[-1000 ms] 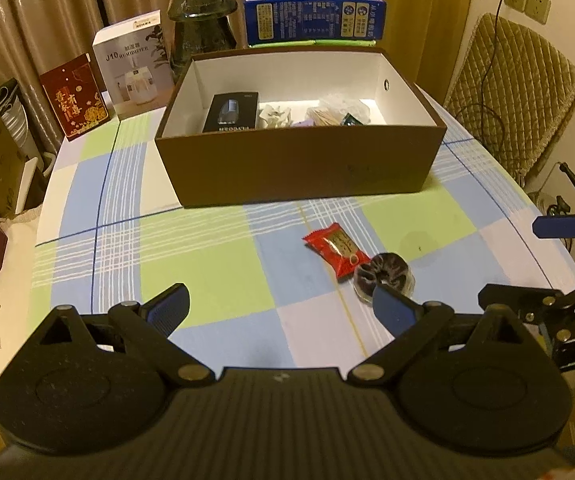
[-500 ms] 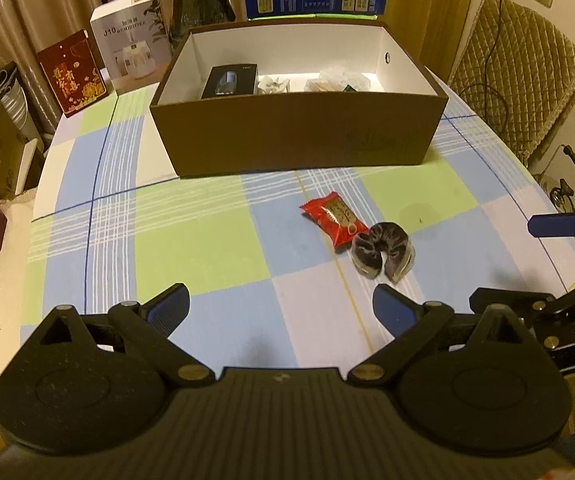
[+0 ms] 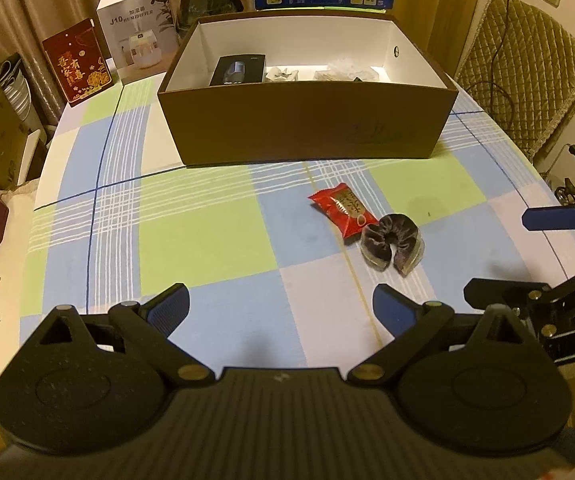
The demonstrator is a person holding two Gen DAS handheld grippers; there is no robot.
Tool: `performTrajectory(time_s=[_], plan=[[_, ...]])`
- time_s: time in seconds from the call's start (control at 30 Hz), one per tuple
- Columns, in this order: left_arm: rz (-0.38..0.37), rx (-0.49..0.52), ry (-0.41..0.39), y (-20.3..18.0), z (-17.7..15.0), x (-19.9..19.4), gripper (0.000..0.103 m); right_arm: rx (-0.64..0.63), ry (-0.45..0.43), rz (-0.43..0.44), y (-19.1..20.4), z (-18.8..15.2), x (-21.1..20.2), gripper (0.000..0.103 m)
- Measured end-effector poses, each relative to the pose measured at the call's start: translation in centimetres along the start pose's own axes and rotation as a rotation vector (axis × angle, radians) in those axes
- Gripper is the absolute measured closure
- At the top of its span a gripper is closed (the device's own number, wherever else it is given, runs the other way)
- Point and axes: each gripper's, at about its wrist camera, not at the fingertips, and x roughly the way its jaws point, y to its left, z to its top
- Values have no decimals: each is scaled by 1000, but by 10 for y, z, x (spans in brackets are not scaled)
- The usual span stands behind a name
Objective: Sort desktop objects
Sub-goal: 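Withdraw both tools from the box toward the red packet and scrunchie, then grasp the brown scrunchie with right tool while left tool grasps red packet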
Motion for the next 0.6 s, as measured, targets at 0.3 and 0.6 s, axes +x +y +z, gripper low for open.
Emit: performTrajectory(time_s=[0.3,0.6], plan=[[-4,-2,14,8,1,12,6,35,8,10,-6,2,13,2],[6,1,38,22,4,35,7,13,36,-11,-12,5,40,2]])
